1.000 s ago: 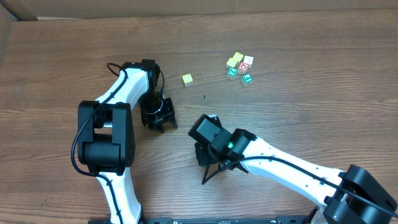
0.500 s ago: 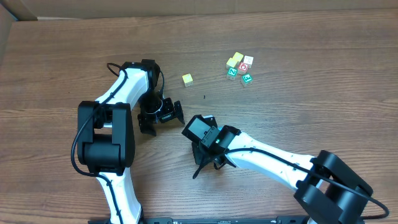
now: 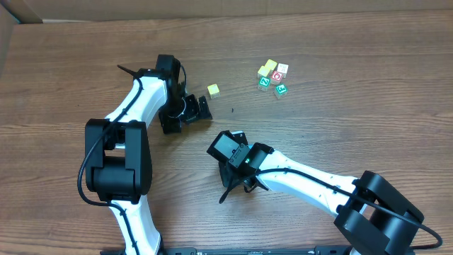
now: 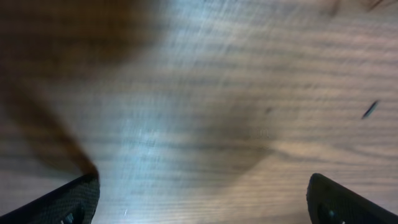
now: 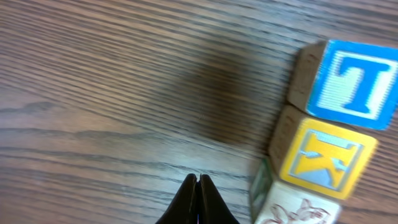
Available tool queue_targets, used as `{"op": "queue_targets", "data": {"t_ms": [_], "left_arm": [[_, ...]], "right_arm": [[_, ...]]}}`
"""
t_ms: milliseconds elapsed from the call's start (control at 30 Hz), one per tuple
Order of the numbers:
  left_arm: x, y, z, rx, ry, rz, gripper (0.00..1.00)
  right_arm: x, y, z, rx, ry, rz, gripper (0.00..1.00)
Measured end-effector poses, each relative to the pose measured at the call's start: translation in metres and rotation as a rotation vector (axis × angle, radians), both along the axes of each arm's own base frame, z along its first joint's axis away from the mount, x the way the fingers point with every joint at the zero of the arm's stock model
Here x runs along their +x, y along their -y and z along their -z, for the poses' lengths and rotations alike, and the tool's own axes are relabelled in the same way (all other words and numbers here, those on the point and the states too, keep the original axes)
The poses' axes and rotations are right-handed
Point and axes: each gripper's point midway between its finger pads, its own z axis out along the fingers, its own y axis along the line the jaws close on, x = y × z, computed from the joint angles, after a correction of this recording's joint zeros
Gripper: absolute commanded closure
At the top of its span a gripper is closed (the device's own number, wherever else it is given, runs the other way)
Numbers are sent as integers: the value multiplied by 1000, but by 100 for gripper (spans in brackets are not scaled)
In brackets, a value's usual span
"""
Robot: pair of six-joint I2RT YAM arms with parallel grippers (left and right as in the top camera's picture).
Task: Flip 3 blocks
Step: 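Release the stack and pull both grippers back from it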
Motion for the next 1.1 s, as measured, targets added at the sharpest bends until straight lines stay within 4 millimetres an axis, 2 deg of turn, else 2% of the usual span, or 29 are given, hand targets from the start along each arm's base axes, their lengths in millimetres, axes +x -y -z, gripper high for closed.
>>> {"op": "queue_targets", "data": {"t_ms": [200,667,1100], "left_arm": [[13,1,-1,-5,55,0,0],[14,1,-1,-6,57,0,0],[14,1,-1,-6,57,0,0]], "right_arm": [[0,7,1,-30,3,5,96],[-4,19,4,-88,-4,10,96],[-4,22,4,-100,-3,12,96]]}}
